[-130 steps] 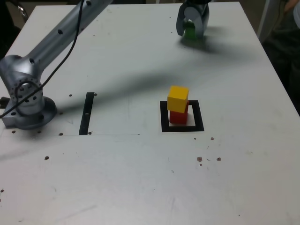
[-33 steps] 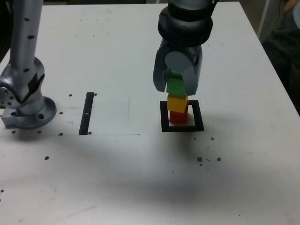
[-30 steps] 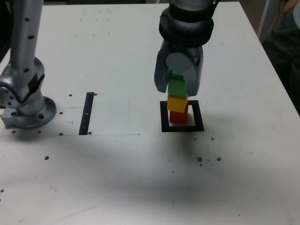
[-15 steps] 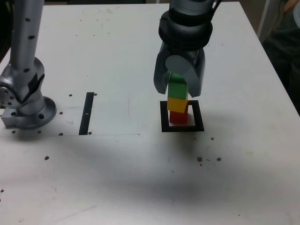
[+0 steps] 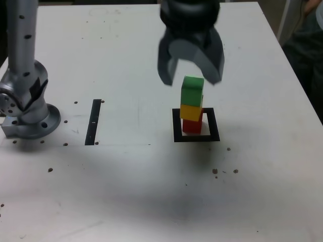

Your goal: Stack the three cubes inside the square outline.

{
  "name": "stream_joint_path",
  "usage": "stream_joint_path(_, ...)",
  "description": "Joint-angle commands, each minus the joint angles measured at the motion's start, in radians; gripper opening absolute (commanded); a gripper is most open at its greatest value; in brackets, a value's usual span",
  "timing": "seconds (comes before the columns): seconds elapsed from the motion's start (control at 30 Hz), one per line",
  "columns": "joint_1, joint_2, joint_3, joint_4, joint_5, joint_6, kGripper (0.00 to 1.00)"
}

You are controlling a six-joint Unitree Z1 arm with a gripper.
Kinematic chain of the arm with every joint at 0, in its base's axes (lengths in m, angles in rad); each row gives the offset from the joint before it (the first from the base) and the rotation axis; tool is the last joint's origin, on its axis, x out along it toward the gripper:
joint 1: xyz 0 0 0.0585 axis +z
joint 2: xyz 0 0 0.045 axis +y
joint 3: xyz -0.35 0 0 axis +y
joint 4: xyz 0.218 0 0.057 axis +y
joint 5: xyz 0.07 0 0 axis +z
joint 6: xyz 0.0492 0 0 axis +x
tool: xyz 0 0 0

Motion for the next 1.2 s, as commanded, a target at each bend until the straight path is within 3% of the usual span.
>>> stream_joint_path(0.0, 0.001, -0.047, -0.018, 0.031, 0.002, 0.006, 0.99)
stream_joint_path(0.2, 0.001, -0.151, 0.055, 0.065, -0.003, 0.007, 0.99)
stream_joint_path(0.47, 0.001, -0.33, 0.341, 0.027, -0.031, -0.039, 0.99)
stream_joint_path(0.73, 0.001, -0.451, 0.636, -0.111, -0.034, -0.143, 0.99)
stream_joint_path(1.0, 0.001, -0.473, 0.885, -0.327, -0.042, -0.227, 0.99)
stream_joint_path(1.17, 0.003, -0.471, 0.972, -0.398, -0.051, -0.229, 0.99)
